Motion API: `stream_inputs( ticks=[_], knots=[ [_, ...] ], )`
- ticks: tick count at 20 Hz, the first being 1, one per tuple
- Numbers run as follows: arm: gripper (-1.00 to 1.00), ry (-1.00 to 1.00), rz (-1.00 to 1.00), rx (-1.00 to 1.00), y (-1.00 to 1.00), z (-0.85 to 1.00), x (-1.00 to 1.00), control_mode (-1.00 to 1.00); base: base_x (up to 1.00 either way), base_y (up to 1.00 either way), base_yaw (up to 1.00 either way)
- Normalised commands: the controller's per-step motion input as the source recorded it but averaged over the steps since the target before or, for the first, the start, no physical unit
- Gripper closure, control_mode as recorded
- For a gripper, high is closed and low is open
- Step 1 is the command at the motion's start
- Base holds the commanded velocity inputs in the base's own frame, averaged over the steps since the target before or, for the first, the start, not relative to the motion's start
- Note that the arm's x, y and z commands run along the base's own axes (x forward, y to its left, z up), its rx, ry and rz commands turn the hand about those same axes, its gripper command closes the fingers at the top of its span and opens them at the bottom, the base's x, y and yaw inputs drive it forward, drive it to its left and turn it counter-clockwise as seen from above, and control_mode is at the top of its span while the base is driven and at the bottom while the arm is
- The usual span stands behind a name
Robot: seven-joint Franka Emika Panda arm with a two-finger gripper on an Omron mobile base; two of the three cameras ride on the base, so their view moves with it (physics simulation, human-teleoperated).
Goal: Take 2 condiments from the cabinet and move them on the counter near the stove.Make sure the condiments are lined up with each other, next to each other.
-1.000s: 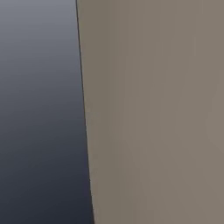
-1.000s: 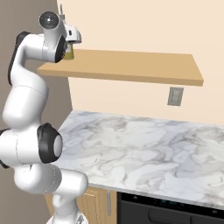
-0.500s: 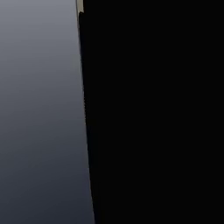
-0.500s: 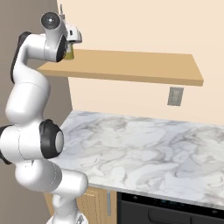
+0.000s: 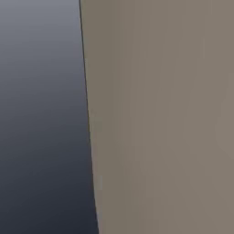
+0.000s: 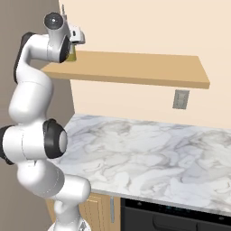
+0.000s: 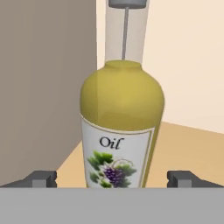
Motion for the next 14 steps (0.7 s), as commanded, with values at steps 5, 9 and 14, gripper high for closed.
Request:
stream_inputs(
  ticks=[5,9,14],
  knots=[
    [-1.00,0.02,0.00,0.00,0.04,-0.04,0.15,-1.00,0.00,0.00,0.00],
    [-1.00,0.02,0.00,0.00,0.02,-0.02,0.14,-1.00,0.00,0.00,0.00],
    [-1.00,0.01,0.00,0.00,0.00,-0.01,0.12,-1.00,0.00,0.00,0.00]
  ],
)
